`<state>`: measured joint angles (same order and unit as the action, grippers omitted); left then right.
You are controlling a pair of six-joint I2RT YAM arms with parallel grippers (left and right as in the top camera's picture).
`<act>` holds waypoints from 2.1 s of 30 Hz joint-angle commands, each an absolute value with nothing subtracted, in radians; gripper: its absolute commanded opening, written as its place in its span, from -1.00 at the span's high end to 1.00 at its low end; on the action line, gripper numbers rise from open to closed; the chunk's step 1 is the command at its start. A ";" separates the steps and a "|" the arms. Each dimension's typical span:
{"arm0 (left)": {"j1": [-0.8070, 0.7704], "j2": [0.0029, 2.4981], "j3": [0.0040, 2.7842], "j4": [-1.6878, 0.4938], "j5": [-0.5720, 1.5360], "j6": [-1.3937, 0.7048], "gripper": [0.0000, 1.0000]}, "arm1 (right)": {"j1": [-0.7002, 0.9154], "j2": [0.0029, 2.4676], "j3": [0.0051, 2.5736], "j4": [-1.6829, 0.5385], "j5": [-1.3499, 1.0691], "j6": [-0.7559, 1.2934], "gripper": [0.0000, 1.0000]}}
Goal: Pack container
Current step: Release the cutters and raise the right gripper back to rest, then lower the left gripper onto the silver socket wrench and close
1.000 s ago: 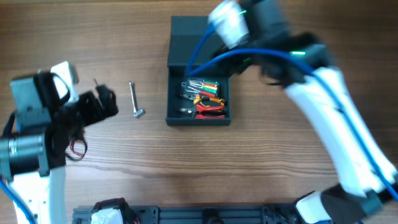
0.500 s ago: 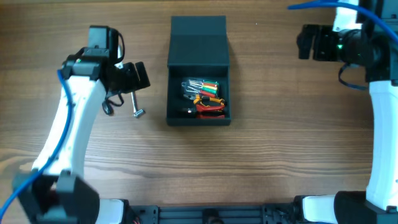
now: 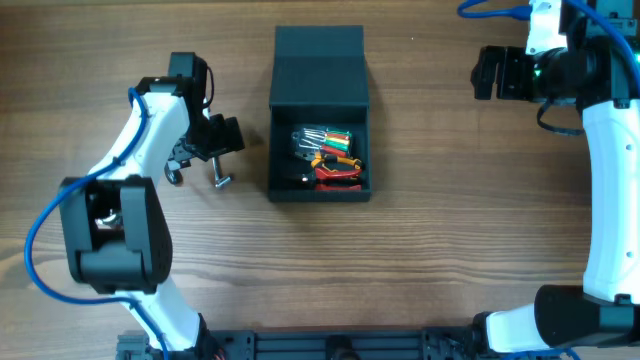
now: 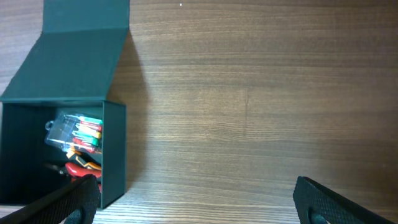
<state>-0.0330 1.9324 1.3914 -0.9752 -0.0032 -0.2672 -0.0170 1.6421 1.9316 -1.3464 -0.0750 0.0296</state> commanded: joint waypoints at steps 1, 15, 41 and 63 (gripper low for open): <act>0.002 1.969 1.392 -0.952 0.038 -0.174 -1.00 | -0.019 1.654 1.922 -1.347 -0.087 0.025 -0.99; 0.016 1.980 1.335 -0.854 0.071 -0.119 -0.98 | -0.019 1.654 1.922 -1.346 -0.087 0.026 -0.99; 0.015 2.046 1.325 -0.876 0.078 -0.142 -0.63 | -0.019 1.654 1.922 -1.348 -0.087 0.026 -1.00; 0.015 2.046 1.325 -0.910 -0.002 -0.195 -0.17 | -0.019 1.654 1.922 -1.356 -0.087 0.026 -0.99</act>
